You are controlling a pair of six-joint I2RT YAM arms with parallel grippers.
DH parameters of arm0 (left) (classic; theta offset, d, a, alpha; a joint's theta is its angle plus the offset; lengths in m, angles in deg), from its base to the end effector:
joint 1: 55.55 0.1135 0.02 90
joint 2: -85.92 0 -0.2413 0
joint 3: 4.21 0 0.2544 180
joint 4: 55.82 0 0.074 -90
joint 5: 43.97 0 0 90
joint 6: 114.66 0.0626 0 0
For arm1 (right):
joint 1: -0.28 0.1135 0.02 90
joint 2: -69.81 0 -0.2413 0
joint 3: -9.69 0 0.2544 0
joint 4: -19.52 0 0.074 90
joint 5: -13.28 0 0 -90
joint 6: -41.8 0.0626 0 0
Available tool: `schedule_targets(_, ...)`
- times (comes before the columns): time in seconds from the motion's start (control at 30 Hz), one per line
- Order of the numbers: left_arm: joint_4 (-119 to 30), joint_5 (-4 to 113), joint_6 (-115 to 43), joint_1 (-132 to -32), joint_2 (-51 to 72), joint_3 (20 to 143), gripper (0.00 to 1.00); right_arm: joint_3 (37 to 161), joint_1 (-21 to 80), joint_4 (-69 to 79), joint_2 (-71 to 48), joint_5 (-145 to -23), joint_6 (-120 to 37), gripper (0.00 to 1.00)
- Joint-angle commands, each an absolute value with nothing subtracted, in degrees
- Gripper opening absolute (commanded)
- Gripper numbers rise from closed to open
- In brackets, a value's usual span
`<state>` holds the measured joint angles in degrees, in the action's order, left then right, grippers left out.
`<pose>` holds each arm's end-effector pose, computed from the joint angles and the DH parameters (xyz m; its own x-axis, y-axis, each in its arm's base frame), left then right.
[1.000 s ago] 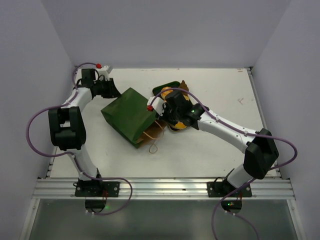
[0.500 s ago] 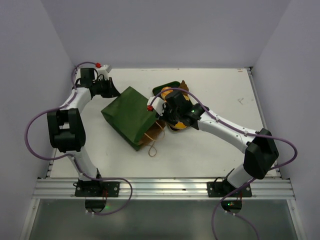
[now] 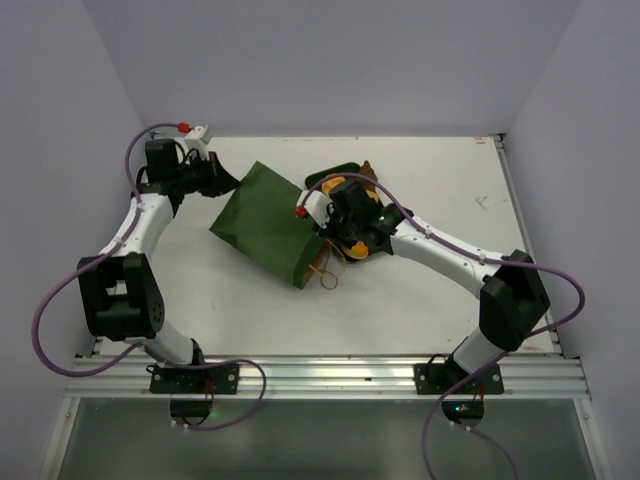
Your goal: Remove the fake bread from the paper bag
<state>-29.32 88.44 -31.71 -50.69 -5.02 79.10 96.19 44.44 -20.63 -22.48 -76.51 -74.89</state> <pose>0.3778 -0.0102 0.2535 -0.6154 -0.1433 -0.7751 0.4214 0.7712 -0.4771 0.2711 0.2630 0.2308 -0.1485 -0.7703 -0.6201 -0.8524 0.4177 -0.3147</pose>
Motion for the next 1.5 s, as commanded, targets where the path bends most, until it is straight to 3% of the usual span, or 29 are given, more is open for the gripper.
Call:
schedule_targets(0.0, -33.90, 92.35, -34.67, -50.54, -3.65, 75.19, 0.00, 98.31, 43.78, -17.94, -23.44, -75.40, -73.95, 0.26)
schedule_targets(0.27, -37.26, 91.65, -37.23, -49.48, 1.36, 71.93, 0.00, 97.69, 43.08, -17.86, -25.02, -75.49, -73.68, 0.26)
schedule_targets(0.57, -37.53, 95.25, -37.67, -41.13, 3.47, 73.41, 0.00, 97.25, 43.08, -18.03, -23.53, -80.49, -73.42, 0.25)
schedule_targets(0.77, -33.83, 96.82, -35.91, -41.22, -7.66, 76.67, 0.00, 97.43, 44.13, -18.56, -23.62, -84.54, -73.42, 0.24)
schedule_targets(1.17, -29.09, 89.10, -34.06, -42.10, -17.61, 86.42, 0.00, 99.97, 48.61, -17.33, -18.27, -93.68, -73.60, 0.21)
schedule_targets(1.47, -25.92, 89.09, -33.98, -42.28, -22.28, 93.46, 0.00, 102.96, 51.69, -14.34, -18.61, -90.53, -71.75, 0.21)
